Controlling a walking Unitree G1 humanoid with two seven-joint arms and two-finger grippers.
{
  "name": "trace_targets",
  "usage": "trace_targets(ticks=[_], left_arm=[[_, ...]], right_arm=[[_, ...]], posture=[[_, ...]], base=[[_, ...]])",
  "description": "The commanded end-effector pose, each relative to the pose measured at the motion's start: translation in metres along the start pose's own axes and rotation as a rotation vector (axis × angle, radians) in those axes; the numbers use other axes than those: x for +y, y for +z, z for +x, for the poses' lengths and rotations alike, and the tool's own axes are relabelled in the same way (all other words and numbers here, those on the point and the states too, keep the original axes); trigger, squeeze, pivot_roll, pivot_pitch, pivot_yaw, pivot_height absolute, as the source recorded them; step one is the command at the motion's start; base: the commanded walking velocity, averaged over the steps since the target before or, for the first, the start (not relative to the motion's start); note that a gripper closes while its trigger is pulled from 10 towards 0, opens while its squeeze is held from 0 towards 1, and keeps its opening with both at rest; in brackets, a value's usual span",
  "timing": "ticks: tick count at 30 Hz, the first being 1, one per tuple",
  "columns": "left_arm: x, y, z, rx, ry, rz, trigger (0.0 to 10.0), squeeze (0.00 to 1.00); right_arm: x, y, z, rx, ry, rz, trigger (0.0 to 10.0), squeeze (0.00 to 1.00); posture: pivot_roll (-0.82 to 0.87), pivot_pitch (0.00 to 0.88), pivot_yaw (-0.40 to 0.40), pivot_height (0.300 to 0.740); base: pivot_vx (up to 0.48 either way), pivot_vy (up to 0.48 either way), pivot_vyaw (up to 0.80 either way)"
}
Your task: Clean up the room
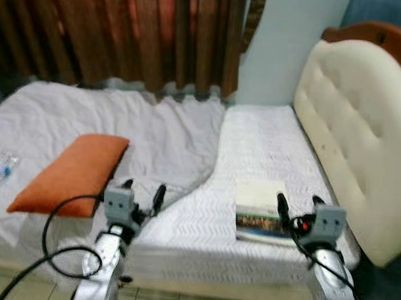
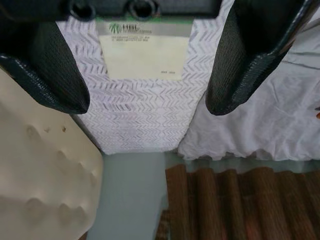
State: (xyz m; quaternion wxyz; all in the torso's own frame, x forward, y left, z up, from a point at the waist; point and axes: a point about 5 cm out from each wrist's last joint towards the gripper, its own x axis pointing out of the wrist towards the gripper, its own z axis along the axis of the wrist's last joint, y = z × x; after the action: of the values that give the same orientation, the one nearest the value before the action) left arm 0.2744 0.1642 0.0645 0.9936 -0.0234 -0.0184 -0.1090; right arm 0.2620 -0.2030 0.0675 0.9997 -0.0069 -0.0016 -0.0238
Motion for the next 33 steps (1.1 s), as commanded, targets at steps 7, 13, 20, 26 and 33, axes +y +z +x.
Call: trace_targets(ticks=[7,13,20,26,33], left_arm=[[0.0,-0.002,-0.005,-0.006,-0.007,-0.046,10.0,0.0],[-0.005,0.006,-0.03,-0.05,0.003,-0.025,10.0,0.0],[-0.001,0.005,-0.038,-0.027,-0.003,0.034,10.0,0.0],[0.008,0.006,-0.032,-0.012,0.016,0.035,10.0,0.0],[0.003,-0.004,-0.026,0.05,0.055,0.108,10.0,0.0]], right_arm=[[0.002,-0.003,-0.006,0.037,0.028,0.009,10.0,0.0],[0.0,-0.01,-0.029,0.061,0.074,0.037,10.0,0.0],[0.001,-0.024,-0.042,0.128,0.109,0.021,10.0,0.0],[0.005,-0.026,-0.04,0.139,0.125,0.021,10.0,0.0],[0.005,-0.028,-0.039,0.15,0.134,0.003,10.0,0.0]], posture=[[-0.09,0.002,0.008,0.74],[-0.08,0.004,0.006,0.74],[-0.05,0.0,0.004,0.74],[-0.05,0.0,0.007,0.74],[-0.07,0.0,0.01,0.74]], base=[[0.0,0.48,0.0],[0.0,0.48,0.0],[0.0,0.48,0.0],[0.0,0.48,0.0],[0.0,0.206,0.0]])
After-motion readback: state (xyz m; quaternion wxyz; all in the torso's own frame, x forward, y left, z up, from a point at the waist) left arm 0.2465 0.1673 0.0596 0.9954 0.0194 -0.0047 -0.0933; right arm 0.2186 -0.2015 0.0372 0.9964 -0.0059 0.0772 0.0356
